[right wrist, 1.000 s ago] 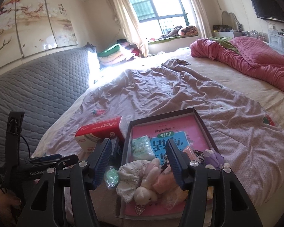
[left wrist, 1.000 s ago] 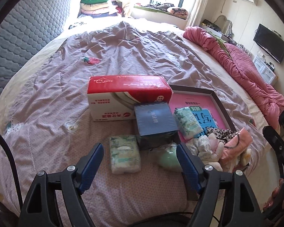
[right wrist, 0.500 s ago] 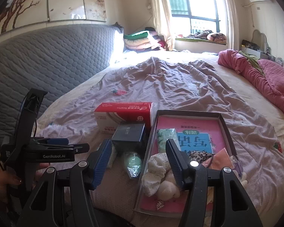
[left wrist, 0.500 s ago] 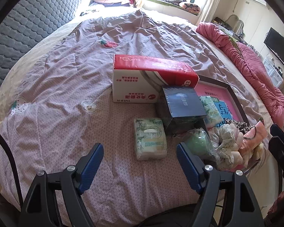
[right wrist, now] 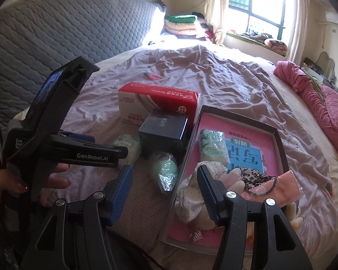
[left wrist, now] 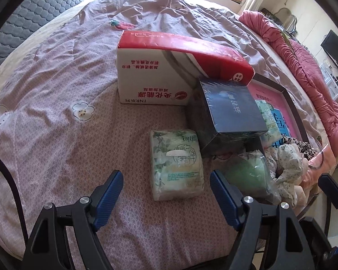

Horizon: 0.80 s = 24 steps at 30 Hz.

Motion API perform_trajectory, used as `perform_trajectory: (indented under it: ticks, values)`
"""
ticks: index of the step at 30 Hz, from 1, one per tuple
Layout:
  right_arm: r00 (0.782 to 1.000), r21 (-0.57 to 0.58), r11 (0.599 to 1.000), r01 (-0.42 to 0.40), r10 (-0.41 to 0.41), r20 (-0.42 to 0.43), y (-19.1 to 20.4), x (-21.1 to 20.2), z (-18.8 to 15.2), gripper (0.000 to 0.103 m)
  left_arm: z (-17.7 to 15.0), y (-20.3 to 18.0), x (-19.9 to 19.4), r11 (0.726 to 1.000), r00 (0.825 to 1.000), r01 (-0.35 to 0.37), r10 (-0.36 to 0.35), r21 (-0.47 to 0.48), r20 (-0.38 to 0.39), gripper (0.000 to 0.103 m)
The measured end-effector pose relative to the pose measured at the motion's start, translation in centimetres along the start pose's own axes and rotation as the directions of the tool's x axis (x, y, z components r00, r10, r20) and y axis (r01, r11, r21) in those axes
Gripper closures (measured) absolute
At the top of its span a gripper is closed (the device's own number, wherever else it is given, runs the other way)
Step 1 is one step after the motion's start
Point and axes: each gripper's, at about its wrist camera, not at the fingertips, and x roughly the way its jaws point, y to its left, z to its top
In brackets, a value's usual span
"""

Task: Organize soft objects
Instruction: 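Move both tools back toward the remaining items beside the tray, then grasp the green-leaf wet-wipe pack with the left tool while the right tool grasps the bagged green item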

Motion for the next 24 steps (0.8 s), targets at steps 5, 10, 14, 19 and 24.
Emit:
perform_trajectory:
  ticks: [5, 10, 14, 19, 24]
  values:
    - [0.999, -0.084, 0.996, 0.012, -0.016, -0.047, 0.9, 1.8, 0.0, 0.042, 0.6, -0.5, 1.4, 1.0, 1.0, 0.005, -0.004, 0.015, -0.02, 0.024]
    - [0.995, -0.172, 0.985, 0.032, -0.047, -0.087, 1.9, 3.5, -0.4, 0.042, 0.5, -0.7, 3.2, 1.0, 0.999, -0.006, 0.006, 0.01, -0.05, 0.024]
    - [0.993, -0.24, 0.969, 0.058, -0.081, -0.089, 2.5, 4.8, -0.6, 0.042, 0.6, -0.2, 3.7, 1.0, 0.999, 0.012, -0.012, -0.008, -0.048, 0.027]
    - [0.99, -0.302, 0.952, 0.055, -0.091, -0.105, 3.2, 6.7, -0.6, 0.042, 0.7, 0.7, 3.9, 0.999, 0.999, 0.026, -0.027, -0.02, -0.041, 0.042]
    - [0.987, -0.352, 0.934, 0.067, -0.114, -0.115, 3.9, 8.3, -0.5, 0.042, 0.5, 2.8, 3.3, 0.995, 0.996, 0.079, -0.081, -0.063, -0.023, 0.055]
